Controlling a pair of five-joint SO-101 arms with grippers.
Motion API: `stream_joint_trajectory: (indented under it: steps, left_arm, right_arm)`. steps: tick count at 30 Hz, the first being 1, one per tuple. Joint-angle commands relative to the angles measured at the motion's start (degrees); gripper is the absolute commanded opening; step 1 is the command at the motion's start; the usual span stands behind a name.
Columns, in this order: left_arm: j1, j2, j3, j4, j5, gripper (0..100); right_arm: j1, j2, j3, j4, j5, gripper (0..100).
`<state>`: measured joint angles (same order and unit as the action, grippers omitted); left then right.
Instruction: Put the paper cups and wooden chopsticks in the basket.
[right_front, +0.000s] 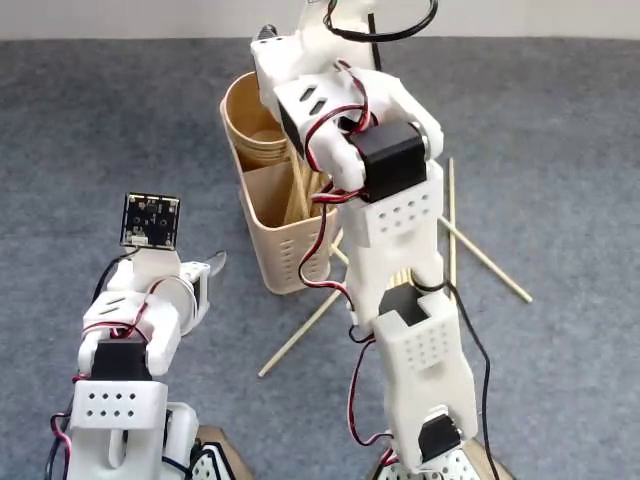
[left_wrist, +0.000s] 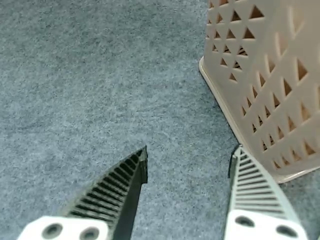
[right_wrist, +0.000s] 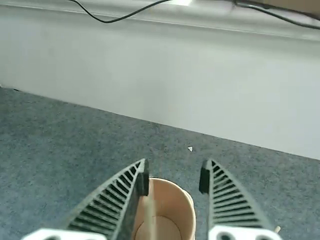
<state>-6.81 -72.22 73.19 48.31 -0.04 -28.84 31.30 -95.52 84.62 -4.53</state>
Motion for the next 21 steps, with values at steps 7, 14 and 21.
stream_joint_trajectory:
  steps: [7, 14, 21]
  left_arm:
    - [0.66, -0.57, -0.22, -0.88, 0.53, 26]
    - [0.84, -0.57, -0.13, -0.88, 0.53, 26]
    - [0.92, -0.57, -0.13, -0.88, 0.53, 26]
  right_arm:
    - [6.37, -11.12, -6.02, 4.97, 8.44, 17.8]
    - [24.92, -11.91, 29.49, 16.13, 20.92, 17.7]
    - [33.89, -3.91, 64.84, 4.97, 31.56, 17.7]
